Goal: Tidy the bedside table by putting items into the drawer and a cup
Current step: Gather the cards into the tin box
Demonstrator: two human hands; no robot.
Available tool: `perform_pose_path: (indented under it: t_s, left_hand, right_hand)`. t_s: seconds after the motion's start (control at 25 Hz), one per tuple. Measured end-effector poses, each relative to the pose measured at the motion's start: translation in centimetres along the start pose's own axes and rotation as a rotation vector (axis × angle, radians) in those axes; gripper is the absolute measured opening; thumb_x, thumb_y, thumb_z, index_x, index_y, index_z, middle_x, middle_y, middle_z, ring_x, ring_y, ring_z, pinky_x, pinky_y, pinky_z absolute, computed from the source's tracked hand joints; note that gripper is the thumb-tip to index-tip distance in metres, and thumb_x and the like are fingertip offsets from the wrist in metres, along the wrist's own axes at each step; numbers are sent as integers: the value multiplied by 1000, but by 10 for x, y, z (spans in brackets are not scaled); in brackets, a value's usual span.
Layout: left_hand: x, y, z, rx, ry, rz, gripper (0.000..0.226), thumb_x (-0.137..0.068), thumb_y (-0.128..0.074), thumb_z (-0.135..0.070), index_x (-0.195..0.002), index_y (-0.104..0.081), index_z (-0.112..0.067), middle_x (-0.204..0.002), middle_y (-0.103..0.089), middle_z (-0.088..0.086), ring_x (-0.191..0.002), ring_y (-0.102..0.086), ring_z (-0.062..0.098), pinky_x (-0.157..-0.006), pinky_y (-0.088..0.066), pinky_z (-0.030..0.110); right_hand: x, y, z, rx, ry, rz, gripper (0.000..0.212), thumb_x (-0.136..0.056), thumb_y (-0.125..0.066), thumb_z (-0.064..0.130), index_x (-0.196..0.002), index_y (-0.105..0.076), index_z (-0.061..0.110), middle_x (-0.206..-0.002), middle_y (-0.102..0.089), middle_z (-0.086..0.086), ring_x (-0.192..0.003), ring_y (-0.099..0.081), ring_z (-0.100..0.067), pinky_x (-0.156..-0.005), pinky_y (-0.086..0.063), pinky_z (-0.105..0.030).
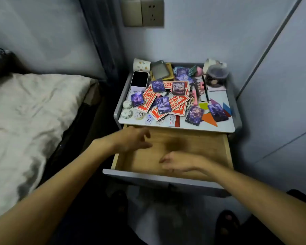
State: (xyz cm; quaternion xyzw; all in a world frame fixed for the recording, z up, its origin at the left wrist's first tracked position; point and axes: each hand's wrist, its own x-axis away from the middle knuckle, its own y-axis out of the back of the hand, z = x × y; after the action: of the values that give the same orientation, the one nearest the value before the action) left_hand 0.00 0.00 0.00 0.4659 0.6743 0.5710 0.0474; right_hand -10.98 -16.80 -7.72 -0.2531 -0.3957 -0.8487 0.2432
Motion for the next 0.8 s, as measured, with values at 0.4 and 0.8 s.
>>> perform_pose_path:
  t_s: [0.4, 0.8]
  left_hand:
    - [71, -57, 21, 66, 78, 51, 41, -93, -59, -47, -125, -55, -23, -122, -65, 0, -106, -59, 15, -93, -46, 29]
    - [39, -8, 33, 203, 30, -289, 37, -93, -61, -41, -122, -60, -18, -108, -66, -2, -93, -63, 12, -85, -47, 26]
  right_hand:
    - [24, -55, 19, 7, -103, -33, 29, -100, -47, 35, -118, -63, 19, -124, -61, -2, -112, -55, -19, -105, -38, -39]
    - [10, 16, 31, -44, -47, -154, 40, -99, -53, 26, -134, -51, 7, -107, -64, -7, -89, -62, -20, -66, -49, -20]
